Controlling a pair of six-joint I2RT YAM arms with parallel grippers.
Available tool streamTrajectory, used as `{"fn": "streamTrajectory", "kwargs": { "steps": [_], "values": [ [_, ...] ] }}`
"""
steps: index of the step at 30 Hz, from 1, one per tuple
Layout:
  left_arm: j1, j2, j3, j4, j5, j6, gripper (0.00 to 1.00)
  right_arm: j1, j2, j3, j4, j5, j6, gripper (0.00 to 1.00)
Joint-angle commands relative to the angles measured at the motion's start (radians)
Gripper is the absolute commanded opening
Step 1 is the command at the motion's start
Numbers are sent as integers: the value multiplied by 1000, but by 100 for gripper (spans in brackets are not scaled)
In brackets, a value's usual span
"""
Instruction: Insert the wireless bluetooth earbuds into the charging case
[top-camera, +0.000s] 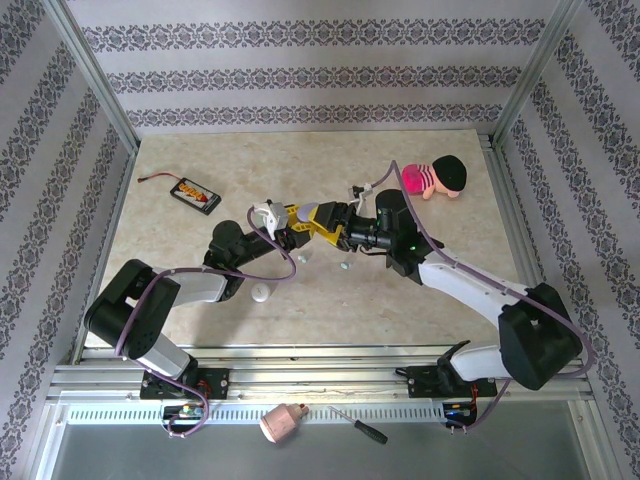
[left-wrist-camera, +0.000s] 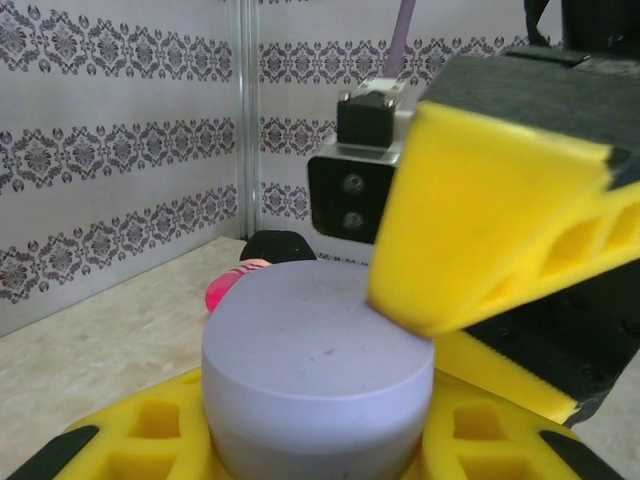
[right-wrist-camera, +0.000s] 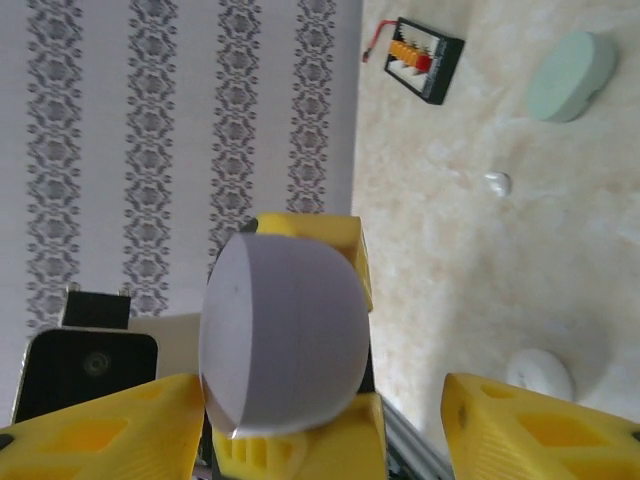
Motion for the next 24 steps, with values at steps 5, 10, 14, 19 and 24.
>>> {"fn": "streamTrajectory", "kwargs": {
  "steps": [5, 10, 14, 19, 24],
  "values": [
    [9, -40, 48, 21, 55, -23, 11, -17, 55, -5, 240, -32, 148, 61],
    [10, -38, 53, 19, 73, -28, 11, -41, 80, 14, 268, -49, 171, 55],
    [13, -45, 52, 3, 76, -17, 10, -53, 85, 11, 277, -52, 181, 46],
    [14, -51, 51, -21, 71, -12, 11, -57, 87, 6, 297, -56, 192, 27],
    [14, -52, 58, -54, 63, 4, 17, -62, 84, 5, 297, -57, 185, 21]
  ]
}}
